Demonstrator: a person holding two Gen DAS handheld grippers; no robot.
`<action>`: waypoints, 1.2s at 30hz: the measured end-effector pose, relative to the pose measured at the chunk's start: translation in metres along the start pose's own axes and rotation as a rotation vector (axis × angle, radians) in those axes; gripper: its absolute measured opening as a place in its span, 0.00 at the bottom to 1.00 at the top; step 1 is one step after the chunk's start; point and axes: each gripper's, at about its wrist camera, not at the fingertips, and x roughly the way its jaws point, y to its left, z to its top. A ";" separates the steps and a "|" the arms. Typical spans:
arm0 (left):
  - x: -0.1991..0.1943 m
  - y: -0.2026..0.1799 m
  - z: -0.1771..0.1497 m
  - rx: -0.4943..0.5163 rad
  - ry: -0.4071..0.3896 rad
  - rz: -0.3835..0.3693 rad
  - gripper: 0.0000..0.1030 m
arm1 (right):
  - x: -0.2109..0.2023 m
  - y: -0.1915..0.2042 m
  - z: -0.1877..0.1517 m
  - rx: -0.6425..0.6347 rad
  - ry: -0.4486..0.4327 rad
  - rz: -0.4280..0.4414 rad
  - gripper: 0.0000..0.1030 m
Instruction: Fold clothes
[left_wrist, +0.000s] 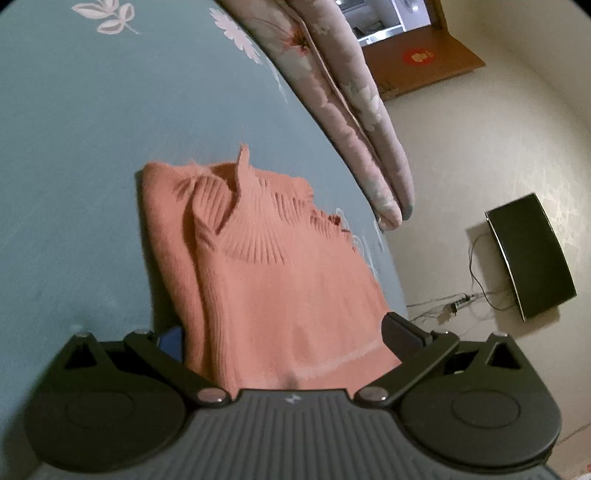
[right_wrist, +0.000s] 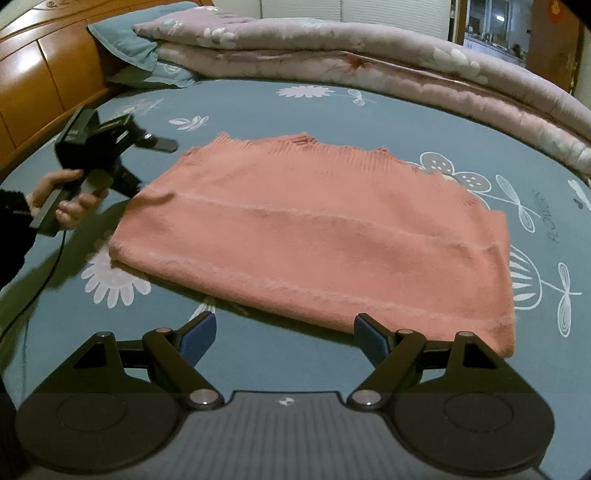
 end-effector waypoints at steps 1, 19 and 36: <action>0.003 -0.002 0.001 0.004 -0.001 0.005 0.99 | 0.001 0.000 0.000 0.003 0.002 0.001 0.83; 0.013 -0.005 -0.004 0.051 0.068 -0.008 0.99 | 0.003 -0.006 -0.005 0.071 -0.009 0.041 0.83; 0.019 -0.015 -0.009 0.129 0.054 0.063 0.99 | 0.006 -0.037 -0.021 0.173 0.003 0.019 0.83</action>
